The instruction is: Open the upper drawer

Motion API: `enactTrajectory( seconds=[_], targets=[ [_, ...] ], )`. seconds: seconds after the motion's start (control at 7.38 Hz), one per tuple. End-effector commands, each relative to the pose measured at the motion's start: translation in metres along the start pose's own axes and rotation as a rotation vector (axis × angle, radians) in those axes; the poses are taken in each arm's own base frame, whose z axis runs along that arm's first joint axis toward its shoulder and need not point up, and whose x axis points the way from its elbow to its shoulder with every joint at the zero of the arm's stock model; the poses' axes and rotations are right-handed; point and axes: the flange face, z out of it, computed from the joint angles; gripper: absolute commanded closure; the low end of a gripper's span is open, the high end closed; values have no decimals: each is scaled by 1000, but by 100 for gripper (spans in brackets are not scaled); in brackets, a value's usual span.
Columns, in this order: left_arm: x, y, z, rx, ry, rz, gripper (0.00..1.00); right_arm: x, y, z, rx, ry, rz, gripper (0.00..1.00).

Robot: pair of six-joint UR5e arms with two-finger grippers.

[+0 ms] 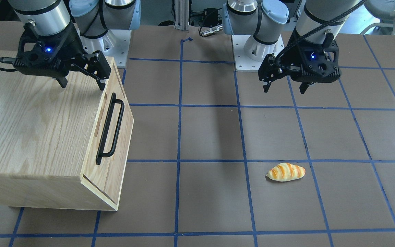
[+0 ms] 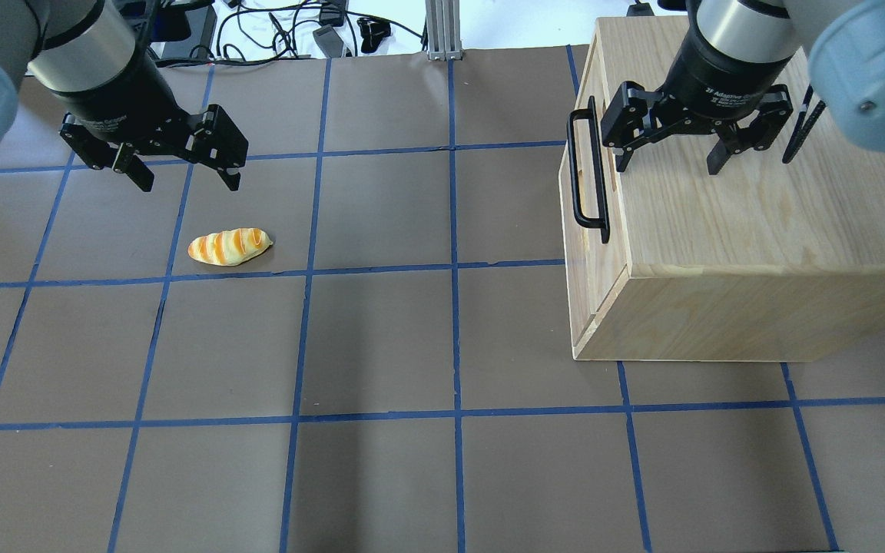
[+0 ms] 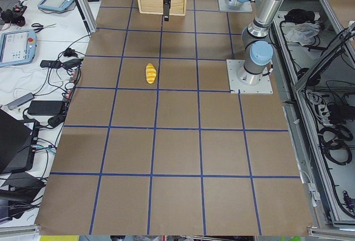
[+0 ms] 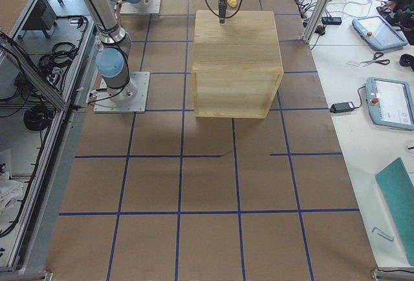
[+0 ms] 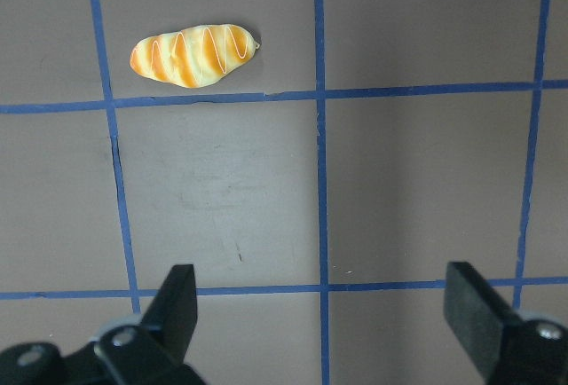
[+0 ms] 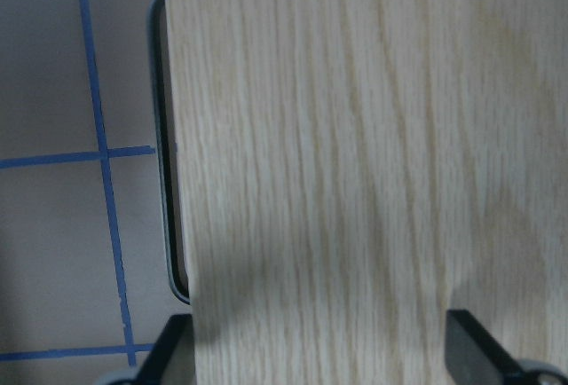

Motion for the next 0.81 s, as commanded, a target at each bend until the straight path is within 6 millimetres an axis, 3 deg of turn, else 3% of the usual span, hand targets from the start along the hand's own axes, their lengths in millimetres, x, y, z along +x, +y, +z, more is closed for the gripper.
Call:
enactTrajectory(
  seconds=[0.0,0.68],
  targets=[
    [1,1,2,4,-5,-2,0,0,0,0,0,-1,0,0],
    [1,-9,16,-15,11,-23,0,0,0,0,0,-1,0,0]
  ],
)
